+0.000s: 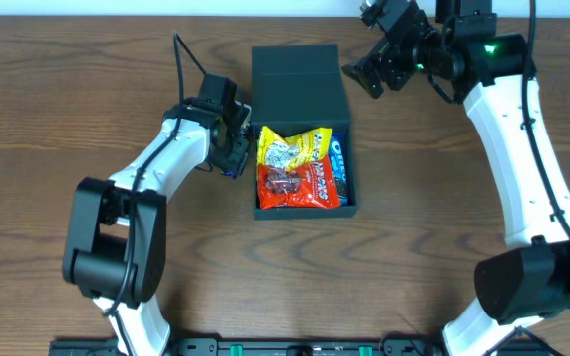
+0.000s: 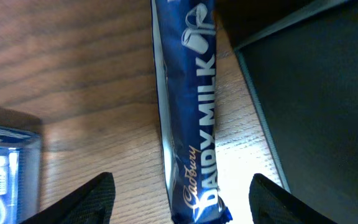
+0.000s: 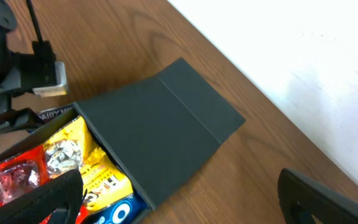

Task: Pack container
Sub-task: 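Lift the Dairy Milk bar with left gripper and carry over box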

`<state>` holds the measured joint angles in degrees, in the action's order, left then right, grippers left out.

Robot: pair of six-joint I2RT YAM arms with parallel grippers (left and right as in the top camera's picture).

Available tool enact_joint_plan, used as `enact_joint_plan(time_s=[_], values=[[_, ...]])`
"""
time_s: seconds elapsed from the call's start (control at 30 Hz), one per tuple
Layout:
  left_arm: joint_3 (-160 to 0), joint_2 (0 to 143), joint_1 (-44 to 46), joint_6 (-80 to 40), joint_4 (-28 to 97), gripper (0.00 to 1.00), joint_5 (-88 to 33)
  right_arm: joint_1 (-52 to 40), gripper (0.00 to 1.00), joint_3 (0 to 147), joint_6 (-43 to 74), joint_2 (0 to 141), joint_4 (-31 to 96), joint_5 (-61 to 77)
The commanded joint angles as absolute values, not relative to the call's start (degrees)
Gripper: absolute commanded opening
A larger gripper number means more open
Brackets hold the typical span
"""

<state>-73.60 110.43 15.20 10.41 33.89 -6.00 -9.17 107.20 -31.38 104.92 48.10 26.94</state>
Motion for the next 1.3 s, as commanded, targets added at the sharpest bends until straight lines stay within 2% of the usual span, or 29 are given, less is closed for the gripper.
enact_joint_plan(time_s=[0.0,0.17,0.27,0.43,0.67,0.97,1.07,1.27], values=[[-72.99,112.75,15.14,10.50,33.82,0.67,-5.58,-8.64,0.99,108.01,-30.24,104.16,47.94,26.76],[-72.99,113.14,15.14,10.52,33.54,0.66,-5.54,-8.64,0.99,108.01,-30.22,104.14,47.94,26.76],[-72.99,113.14,15.14,10.52,33.54,0.55,-5.54,-8.64,0.99,108.01,-30.22,104.14,47.92,26.76],[-72.29,113.14,15.14,10.52,32.62,0.47,-5.30,-8.64,0.99,108.01,-29.54,104.14,47.11,26.74],[-72.05,113.14,15.14,10.46,32.51,0.19,-3.55,-8.54,0.99,108.01,-23.57,104.14,45.98,18.65],[-72.38,113.03,15.14,9.93,32.58,0.17,-3.25,-5.82,0.99,108.01,-17.30,104.14,46.02,12.47],[-74.41,112.33,15.14,8.10,33.58,0.14,-0.58,-3.55,0.99,108.01,-12.21,104.16,46.24,7.31],[-82.54,109.19,15.14,8.10,37.45,0.10,2.55,1.30,0.99,107.98,-11.11,104.16,49.43,6.90]])
